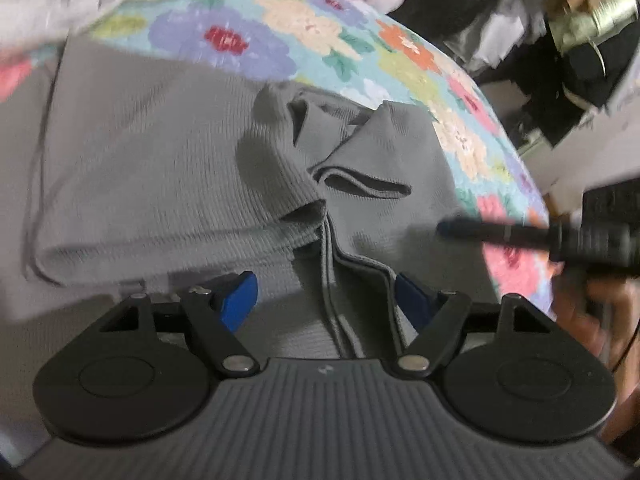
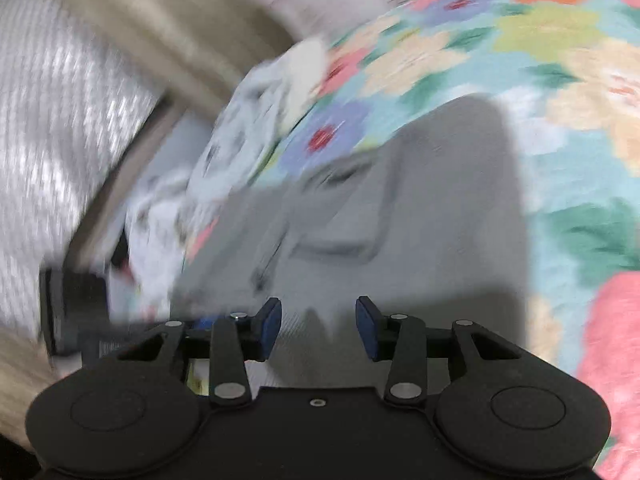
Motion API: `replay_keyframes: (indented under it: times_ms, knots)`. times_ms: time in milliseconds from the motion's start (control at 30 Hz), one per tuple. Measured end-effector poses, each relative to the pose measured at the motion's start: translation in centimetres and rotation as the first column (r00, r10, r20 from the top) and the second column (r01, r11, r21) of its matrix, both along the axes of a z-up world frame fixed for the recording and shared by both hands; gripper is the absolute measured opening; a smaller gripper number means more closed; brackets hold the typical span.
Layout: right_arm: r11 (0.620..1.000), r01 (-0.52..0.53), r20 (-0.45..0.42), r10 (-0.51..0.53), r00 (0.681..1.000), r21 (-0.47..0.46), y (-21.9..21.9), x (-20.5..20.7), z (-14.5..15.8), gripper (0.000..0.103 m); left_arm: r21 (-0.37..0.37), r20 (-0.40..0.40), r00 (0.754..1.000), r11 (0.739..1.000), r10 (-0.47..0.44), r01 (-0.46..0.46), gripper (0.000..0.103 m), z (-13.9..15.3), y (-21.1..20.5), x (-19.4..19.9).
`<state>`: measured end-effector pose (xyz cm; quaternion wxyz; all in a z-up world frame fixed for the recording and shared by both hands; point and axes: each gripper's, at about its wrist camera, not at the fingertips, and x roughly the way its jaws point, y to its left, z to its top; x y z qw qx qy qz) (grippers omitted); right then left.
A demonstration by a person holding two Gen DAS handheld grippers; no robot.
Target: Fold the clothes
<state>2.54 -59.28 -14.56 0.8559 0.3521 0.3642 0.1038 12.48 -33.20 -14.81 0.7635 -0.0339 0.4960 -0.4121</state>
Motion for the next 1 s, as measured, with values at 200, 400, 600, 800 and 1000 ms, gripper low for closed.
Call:
replay_keyframes:
  times_ms: [200,400,600,800,1000]
  knots:
    - [0.994,-0.085,-0.090,0.079,0.993,-0.069,1.2,4.0,-1.7,0.049,0.026,0.081,0.992,0.995,-0.096,0.094,0.075,-0.5,-1.7,-2.0]
    - [0.993,-0.117,-0.038,0.116,0.993,-0.026,1.9,8.1,-1.4,0.061,0.002,0.124,0.987,0.994,-0.106,0.106,0.075,-1.2,-2.0,-3.1]
    - [0.972,-0.155,0.075,0.171,0.982,-0.178,6.1,10.2,0.1,0.062,-0.014,0.166,0.976,0.989,-0.142,0.147,0.065,-1.5,-1.3,-4.3]
    - [0.911,-0.101,0.012,0.115,0.993,-0.399,8.0,9.8,1.0,0.061,-0.012,0.188,0.970,0.987,-0.154,0.159,0.065,-1.5,-1.2,-4.9]
    - [0.853,-0.115,-0.043,0.108,0.993,-0.508,9.0,10.2,0.6,0.045,-0.040,0.181,0.970,0.985,-0.160,0.170,0.043,-1.7,-0.9,-5.3]
